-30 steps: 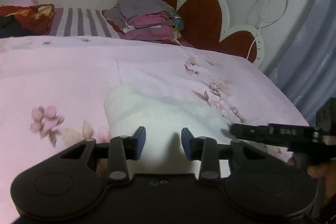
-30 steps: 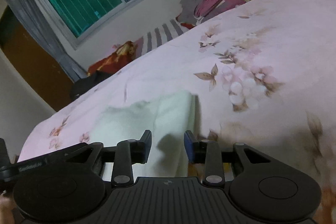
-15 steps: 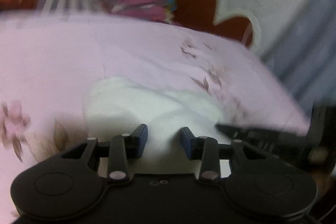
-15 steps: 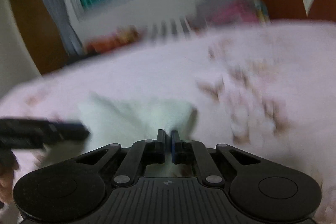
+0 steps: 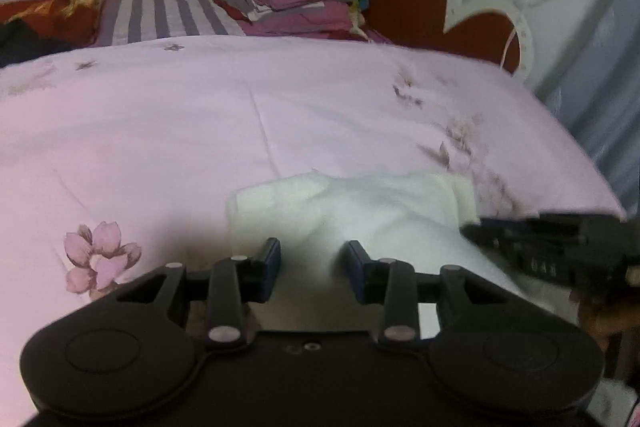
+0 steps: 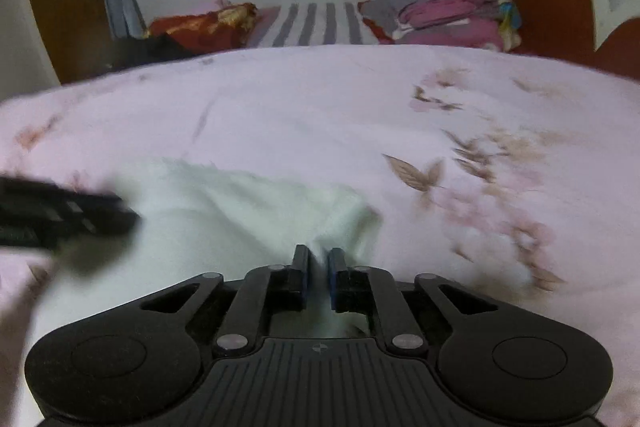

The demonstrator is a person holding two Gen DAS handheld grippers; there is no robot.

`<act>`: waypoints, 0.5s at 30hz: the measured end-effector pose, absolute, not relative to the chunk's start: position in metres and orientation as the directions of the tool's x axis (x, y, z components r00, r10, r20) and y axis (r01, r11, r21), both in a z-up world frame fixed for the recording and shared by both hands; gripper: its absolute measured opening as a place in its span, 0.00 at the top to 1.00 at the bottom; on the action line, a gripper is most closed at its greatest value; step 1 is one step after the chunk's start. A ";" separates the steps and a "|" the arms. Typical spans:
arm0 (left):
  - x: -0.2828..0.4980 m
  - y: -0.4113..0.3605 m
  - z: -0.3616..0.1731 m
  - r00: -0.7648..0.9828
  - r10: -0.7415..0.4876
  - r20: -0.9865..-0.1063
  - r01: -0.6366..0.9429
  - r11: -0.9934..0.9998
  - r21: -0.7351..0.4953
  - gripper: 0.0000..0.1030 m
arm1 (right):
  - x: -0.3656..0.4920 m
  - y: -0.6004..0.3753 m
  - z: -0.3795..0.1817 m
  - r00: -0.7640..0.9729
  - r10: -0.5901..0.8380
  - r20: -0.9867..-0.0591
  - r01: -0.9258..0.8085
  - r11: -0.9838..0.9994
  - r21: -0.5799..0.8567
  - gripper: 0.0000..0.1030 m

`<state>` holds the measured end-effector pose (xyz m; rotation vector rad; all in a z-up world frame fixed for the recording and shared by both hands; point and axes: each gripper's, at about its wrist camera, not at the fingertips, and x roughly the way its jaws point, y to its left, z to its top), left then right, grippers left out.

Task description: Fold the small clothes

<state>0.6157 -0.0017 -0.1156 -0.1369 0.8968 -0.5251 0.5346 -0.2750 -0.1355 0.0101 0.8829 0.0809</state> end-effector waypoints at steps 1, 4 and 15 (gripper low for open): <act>0.616 -0.002 -0.114 0.517 -0.489 -0.703 0.372 0.868 -0.329 0.65 | 0.530 -0.281 -0.136 0.637 0.055 -0.769 -0.040 0.998 0.038 0.78; 0.611 -0.010 -0.096 0.566 -0.507 -0.650 0.421 0.856 -0.302 0.68 | 0.519 -0.296 -0.125 0.700 0.016 -0.714 0.052 0.996 0.073 0.77; 0.611 -0.017 -0.097 0.587 -0.485 -0.648 0.394 0.871 -0.294 0.69 | 0.545 -0.267 -0.129 0.672 0.184 -0.717 -0.112 0.983 0.147 0.77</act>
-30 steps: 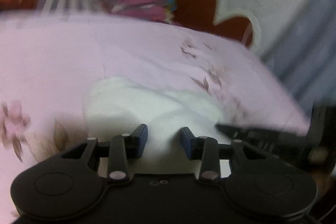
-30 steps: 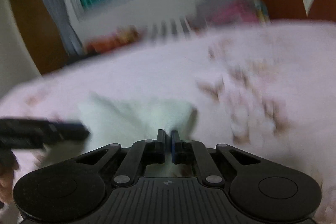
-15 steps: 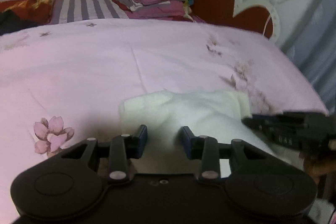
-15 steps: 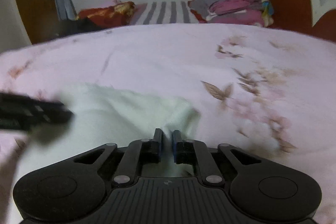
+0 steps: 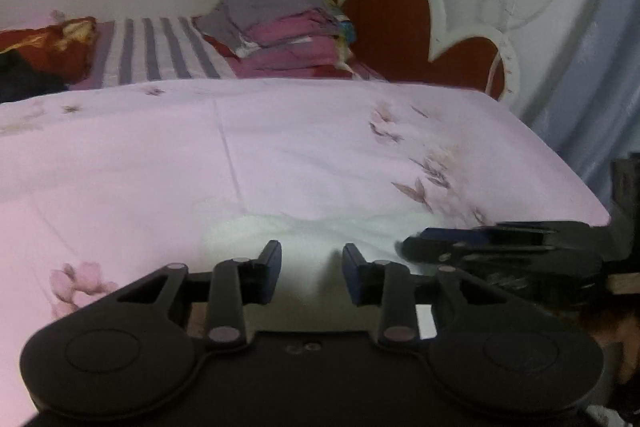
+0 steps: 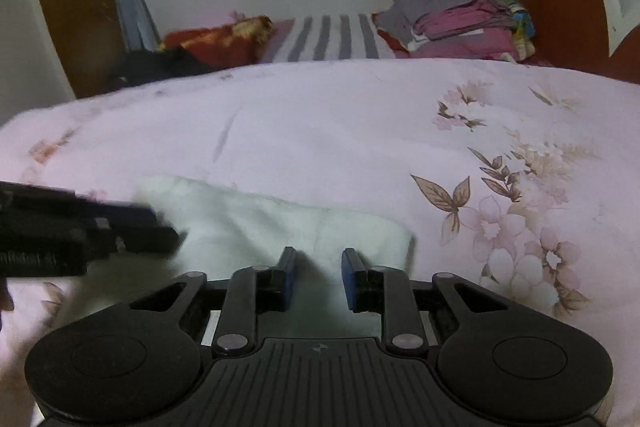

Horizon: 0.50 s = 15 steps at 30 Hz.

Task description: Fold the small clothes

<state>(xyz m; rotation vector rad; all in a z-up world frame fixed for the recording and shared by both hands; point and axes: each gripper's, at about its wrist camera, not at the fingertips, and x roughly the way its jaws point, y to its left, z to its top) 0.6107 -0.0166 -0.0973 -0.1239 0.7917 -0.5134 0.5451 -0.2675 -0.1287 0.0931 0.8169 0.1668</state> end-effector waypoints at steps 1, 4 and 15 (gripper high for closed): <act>0.614 -0.015 -0.100 0.598 -0.466 -0.652 0.374 0.882 -0.287 0.69 | 0.544 -0.271 -0.125 0.691 0.220 -0.689 -0.119 0.974 0.191 0.77; 0.620 -0.012 -0.110 0.608 -0.417 -0.675 0.329 0.907 -0.264 0.69 | 0.559 -0.266 -0.121 0.710 0.241 -0.661 -0.139 0.969 0.204 0.42; 0.594 -0.015 -0.120 0.715 -0.370 -0.593 0.365 0.921 -0.135 0.98 | 0.564 -0.227 -0.134 0.731 0.245 -0.637 -0.300 0.954 0.021 0.99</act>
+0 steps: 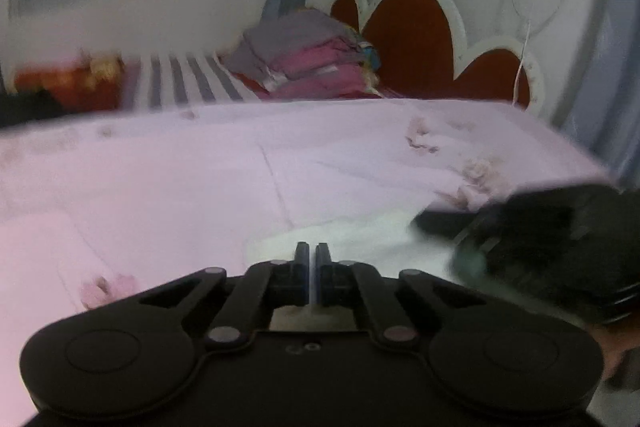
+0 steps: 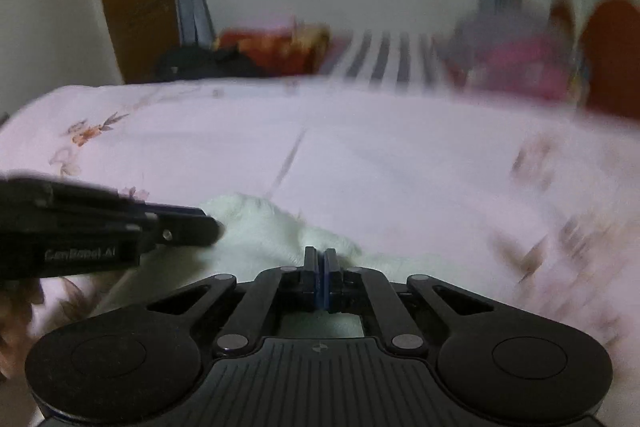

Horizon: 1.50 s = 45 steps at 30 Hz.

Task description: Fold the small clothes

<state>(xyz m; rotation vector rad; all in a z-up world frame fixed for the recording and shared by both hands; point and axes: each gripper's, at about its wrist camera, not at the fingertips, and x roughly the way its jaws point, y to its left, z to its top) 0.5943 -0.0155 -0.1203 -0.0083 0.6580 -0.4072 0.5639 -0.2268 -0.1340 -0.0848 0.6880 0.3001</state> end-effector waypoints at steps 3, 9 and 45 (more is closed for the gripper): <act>0.610 -0.019 -0.136 0.670 -0.352 -0.653 0.337 0.929 -0.155 0.97 | 0.556 -0.220 -0.143 0.777 0.169 -0.607 -0.258 0.964 -0.063 0.99; 0.587 0.000 -0.085 0.698 -0.395 -0.597 0.343 0.917 -0.206 0.35 | 0.565 -0.222 -0.138 0.734 0.114 -0.669 -0.203 0.978 -0.056 0.99; 0.457 0.008 -0.135 0.572 -0.420 -0.704 0.325 0.905 -0.276 0.52 | 0.408 -0.265 -0.142 0.606 0.297 -0.738 -0.086 0.947 0.311 0.81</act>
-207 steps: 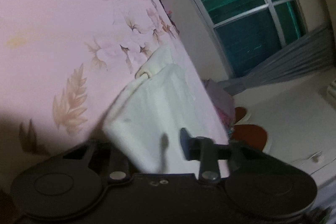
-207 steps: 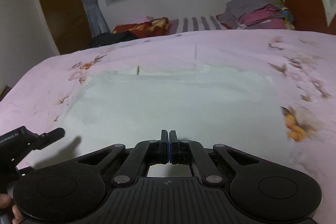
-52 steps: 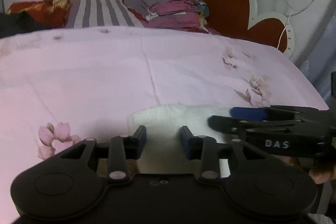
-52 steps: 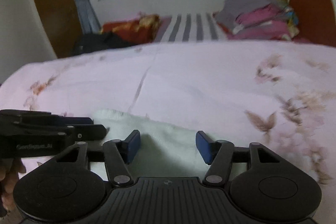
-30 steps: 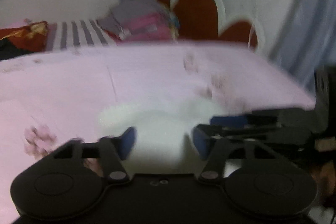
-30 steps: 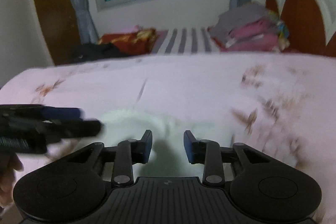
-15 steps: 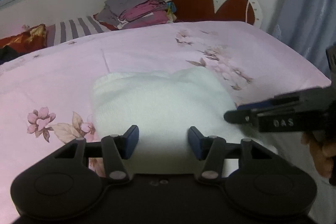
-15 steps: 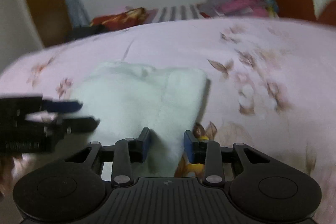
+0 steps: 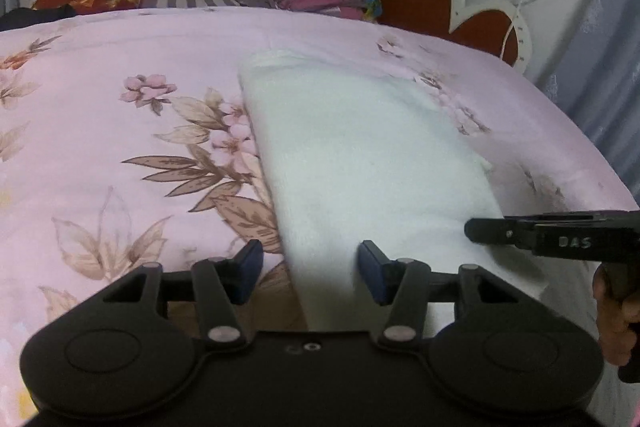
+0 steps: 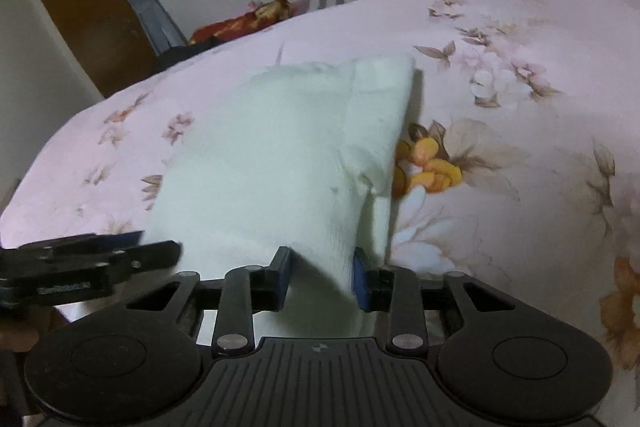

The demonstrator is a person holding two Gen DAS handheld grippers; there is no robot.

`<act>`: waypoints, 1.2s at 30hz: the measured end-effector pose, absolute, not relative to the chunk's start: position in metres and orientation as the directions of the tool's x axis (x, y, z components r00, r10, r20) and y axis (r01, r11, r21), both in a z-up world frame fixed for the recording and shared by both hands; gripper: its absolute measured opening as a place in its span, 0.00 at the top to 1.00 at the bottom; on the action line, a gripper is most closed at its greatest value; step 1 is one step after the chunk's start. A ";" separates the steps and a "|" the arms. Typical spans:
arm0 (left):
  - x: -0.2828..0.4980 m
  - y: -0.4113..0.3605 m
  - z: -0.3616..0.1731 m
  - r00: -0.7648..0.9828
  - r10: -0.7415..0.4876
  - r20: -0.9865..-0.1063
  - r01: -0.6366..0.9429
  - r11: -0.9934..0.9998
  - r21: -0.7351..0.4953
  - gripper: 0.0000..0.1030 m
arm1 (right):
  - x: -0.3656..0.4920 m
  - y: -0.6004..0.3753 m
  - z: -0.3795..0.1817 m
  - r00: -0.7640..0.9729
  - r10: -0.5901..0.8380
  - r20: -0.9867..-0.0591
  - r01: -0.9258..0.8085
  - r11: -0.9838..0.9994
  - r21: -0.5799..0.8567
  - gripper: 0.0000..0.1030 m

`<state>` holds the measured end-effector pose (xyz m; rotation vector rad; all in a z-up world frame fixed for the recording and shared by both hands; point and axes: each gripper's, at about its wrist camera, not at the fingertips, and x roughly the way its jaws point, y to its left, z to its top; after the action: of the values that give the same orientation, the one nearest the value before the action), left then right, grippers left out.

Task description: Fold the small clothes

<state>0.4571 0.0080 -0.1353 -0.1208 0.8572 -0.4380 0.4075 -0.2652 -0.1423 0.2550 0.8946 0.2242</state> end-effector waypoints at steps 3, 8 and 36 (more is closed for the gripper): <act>0.455 -0.009 -0.133 0.531 -0.456 -0.714 0.391 0.880 -0.271 0.53 | 0.403 -0.264 -0.136 0.618 0.226 -0.753 -0.076 0.970 0.229 0.92; 0.434 -0.001 -0.134 0.536 -0.448 -0.716 0.388 0.884 -0.262 0.50 | 0.390 -0.268 -0.137 0.601 0.184 -0.778 -0.074 0.982 0.176 0.92; 0.507 -0.028 -0.110 0.619 -0.440 -0.651 0.343 0.897 -0.279 0.53 | 0.466 -0.238 -0.134 0.652 0.188 -0.735 -0.162 0.981 0.107 1.00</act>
<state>0.5068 -0.0281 -0.1097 -0.1320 0.7826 -0.4516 0.4655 -0.2375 -0.1343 0.0326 0.8374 0.1984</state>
